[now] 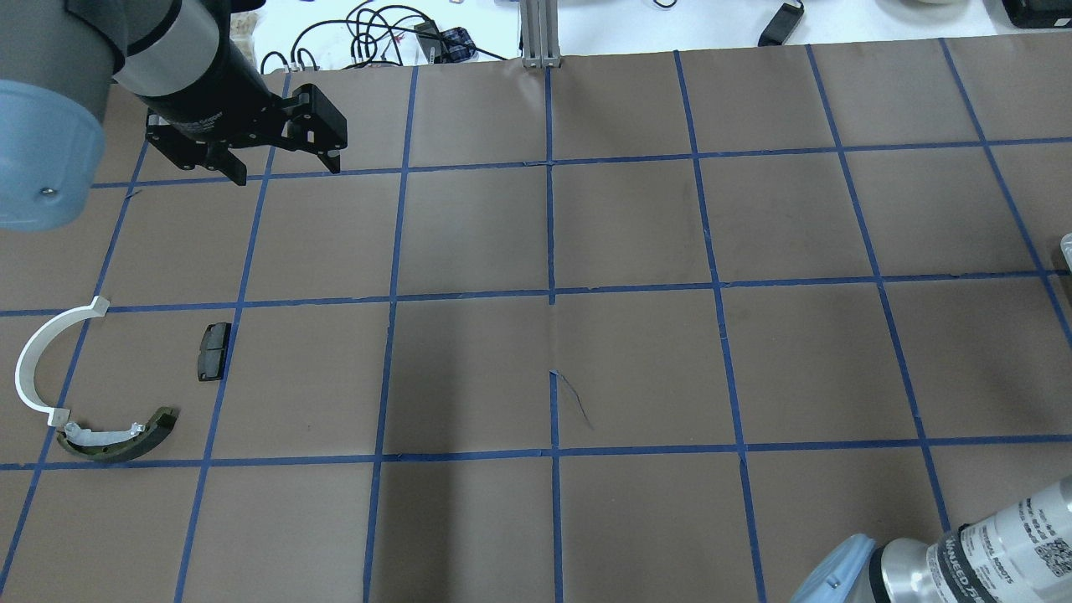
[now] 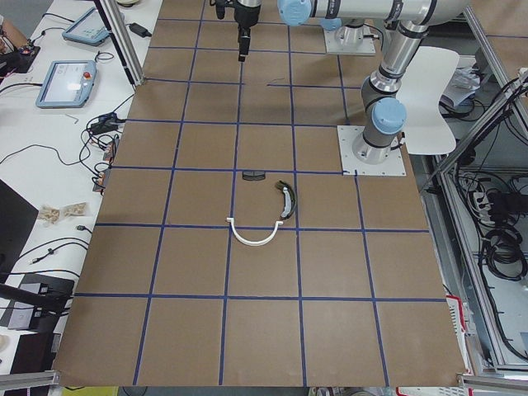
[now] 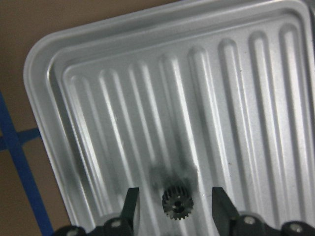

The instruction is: Place bearing gear from tray to pile

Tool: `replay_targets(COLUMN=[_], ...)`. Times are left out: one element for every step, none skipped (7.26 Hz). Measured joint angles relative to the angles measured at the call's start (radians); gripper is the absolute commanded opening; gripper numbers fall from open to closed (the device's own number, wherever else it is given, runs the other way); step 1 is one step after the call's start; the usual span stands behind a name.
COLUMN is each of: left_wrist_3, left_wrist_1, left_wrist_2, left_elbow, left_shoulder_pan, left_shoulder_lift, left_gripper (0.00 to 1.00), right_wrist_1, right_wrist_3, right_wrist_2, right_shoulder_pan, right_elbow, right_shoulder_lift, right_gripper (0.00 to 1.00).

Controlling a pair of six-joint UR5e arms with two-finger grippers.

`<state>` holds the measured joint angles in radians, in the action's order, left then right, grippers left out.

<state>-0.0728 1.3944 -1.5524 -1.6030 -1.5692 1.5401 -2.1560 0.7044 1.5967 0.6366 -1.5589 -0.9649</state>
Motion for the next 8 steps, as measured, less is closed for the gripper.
replay_targets(left_wrist_3=[0.000,0.000,-0.001,0.000,0.000,0.000,-0.001,-0.001], left_wrist_1=[0.000,0.000,0.000,0.000,0.000,0.000,0.000,0.000], left_wrist_2=[0.000,0.000,-0.001,0.000,0.000,0.000,0.000,0.000], left_elbow=[0.000,0.000,0.000,0.000,0.000,0.000,0.000,0.000], left_shoulder_pan=[0.000,0.000,0.000,0.000,0.000,0.000,0.000,0.000], left_shoulder_lift=[0.000,0.000,0.000,0.000,0.000,0.000,0.000,0.000], left_gripper=[1.00,1.00,1.00,1.00,1.00,1.00,1.00,1.00], right_wrist_1=[-0.007,-0.010,-0.012,-0.012,-0.012,-0.008,-0.002,0.005], right_wrist_3=[0.000,0.000,0.000,-0.001,-0.001,0.000,0.002,0.002], right_wrist_2=[0.002,0.003,0.004,0.004,0.009,0.027,0.052,0.068], right_shoulder_pan=[0.000,0.000,0.000,0.000,0.000,0.000,0.000,0.000], right_elbow=[-0.001,-0.001,0.000,0.000,0.001,0.001,0.002,0.004], right_shoulder_lift=[0.005,0.012,0.017,0.020,0.019,0.018,0.015,0.007], right_gripper=[0.59,0.58,0.32,0.08,0.00,0.00,0.00,0.00])
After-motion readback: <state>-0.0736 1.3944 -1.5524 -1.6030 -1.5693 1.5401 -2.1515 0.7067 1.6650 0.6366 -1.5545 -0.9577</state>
